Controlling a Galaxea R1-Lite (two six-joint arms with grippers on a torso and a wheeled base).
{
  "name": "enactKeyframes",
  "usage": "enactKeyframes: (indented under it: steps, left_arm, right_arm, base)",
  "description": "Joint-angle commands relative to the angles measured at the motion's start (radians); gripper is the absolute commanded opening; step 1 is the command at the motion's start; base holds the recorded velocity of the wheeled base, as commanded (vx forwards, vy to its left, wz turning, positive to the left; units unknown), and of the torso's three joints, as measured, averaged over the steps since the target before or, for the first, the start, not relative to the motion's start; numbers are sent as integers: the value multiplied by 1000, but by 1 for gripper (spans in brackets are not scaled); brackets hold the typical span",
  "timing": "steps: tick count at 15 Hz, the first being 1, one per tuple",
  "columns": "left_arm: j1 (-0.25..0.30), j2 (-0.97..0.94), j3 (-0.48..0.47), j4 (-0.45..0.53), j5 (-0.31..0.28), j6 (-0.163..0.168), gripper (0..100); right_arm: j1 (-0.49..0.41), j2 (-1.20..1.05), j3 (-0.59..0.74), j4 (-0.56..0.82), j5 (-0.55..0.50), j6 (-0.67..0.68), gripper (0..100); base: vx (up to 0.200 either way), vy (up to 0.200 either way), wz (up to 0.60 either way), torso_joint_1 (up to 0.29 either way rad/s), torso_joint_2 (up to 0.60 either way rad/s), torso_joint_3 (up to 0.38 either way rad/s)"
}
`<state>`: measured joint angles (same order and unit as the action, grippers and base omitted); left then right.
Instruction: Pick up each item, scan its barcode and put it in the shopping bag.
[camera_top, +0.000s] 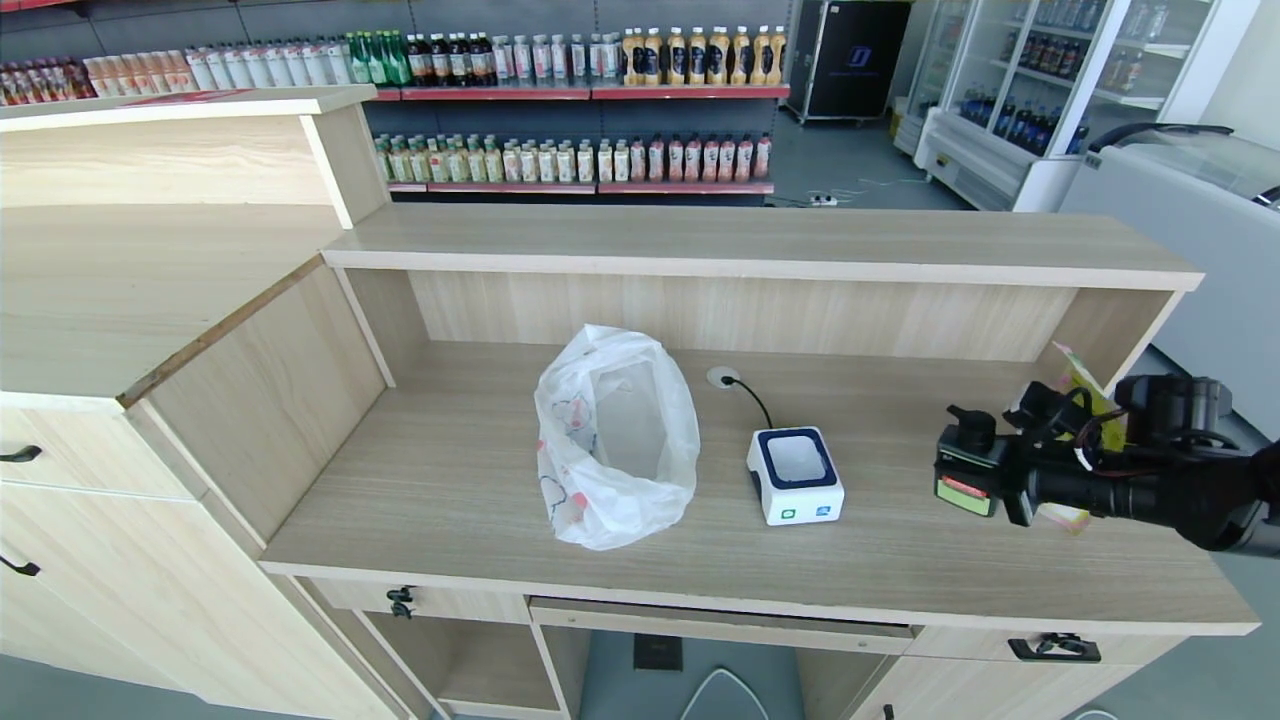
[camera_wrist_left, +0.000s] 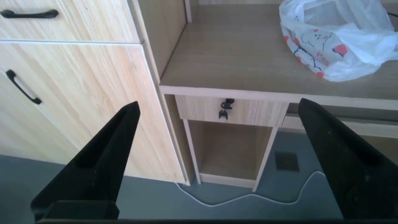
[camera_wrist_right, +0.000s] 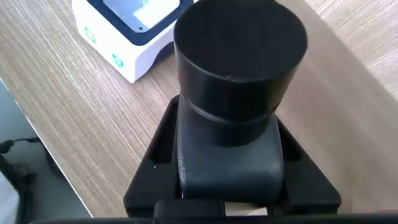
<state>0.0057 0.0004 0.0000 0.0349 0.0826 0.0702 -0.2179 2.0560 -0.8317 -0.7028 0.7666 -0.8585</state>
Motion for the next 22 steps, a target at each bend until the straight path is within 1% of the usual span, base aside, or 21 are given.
enactKeyframes:
  steps: [1, 2, 3, 4, 7, 8, 9, 10, 11, 12, 13, 14, 15, 16, 17, 18, 20, 22]
  left_arm:
    - [0, 0, 0, 0, 0, 0, 100]
    - [0, 0, 0, 0, 0, 0, 100]
    - [0, 0, 0, 0, 0, 0, 100]
    - [-1, 0, 0, 0, 0, 0, 100]
    - [0, 0, 0, 0, 0, 0, 100]
    - [0, 0, 0, 0, 0, 0, 100]
    - [0, 0, 0, 0, 0, 0, 100]
    - [0, 0, 0, 0, 0, 0, 100]
    - [0, 0, 0, 0, 0, 0, 100]
    - [0, 0, 0, 0, 0, 0, 100]
    - [0, 0, 0, 0, 0, 0, 100]
    - [0, 0, 0, 0, 0, 0, 100]
    - [-1, 0, 0, 0, 0, 0, 100]
    - [0, 0, 0, 0, 0, 0, 100]
    - [0, 0, 0, 0, 0, 0, 100]
    - [0, 0, 0, 0, 0, 0, 100]
    - [0, 0, 0, 0, 0, 0, 100]
    - [0, 0, 0, 0, 0, 0, 100]
  right_arm:
    - [-1, -223, 66, 31, -9, -224, 0]
    - [17, -249, 56, 22, -4, -310, 0]
    - [26, -264, 51, 20, -6, -350, 0]
    - [46, -316, 48, 26, -6, -452, 0]
    - [160, -482, 62, 28, -9, -671, 0]
    - [218, -563, 85, 29, -10, -760, 0]
    - [242, -602, 102, 29, -12, -804, 0]
    - [288, -694, 144, 28, -13, -959, 0]
    - [342, -744, 175, 26, -13, -1067, 0]
    - [368, -757, 194, 26, -15, -1117, 0]
    - [408, -777, 241, 26, -15, -1228, 0]
    - [428, -812, 260, 28, -15, -1329, 0]
    - [450, -823, 261, 28, -18, -1361, 0]
    - [525, -830, 266, 25, -76, -1429, 0]
    - [591, -829, 269, 17, -99, -1455, 0]
    - [641, -829, 258, -1, -99, -1464, 0]
    - [698, -852, 302, -161, -109, -1465, 0]
    - [789, -864, 373, -291, -165, -1465, 0]
  base:
    - [0, 0, 0, 0, 0, 0]
    - [0, 0, 0, 0, 0, 0]
    - [0, 0, 0, 0, 0, 0]
    - [0, 0, 0, 0, 0, 0]
    - [0, 0, 0, 0, 0, 0]
    - [0, 0, 0, 0, 0, 0]
    - [0, 0, 0, 0, 0, 0]
    - [0, 0, 0, 0, 0, 0]
    - [0, 0, 0, 0, 0, 0]
    - [0, 0, 0, 0, 0, 0]
    - [0, 0, 0, 0, 0, 0]
    - [0, 0, 0, 0, 0, 0]
    - [0, 0, 0, 0, 0, 0]
    - [0, 0, 0, 0, 0, 0]
    - [0, 0, 0, 0, 0, 0]
    - [0, 0, 0, 0, 0, 0]
    - [0, 0, 0, 0, 0, 0]
    - [0, 0, 0, 0, 0, 0]
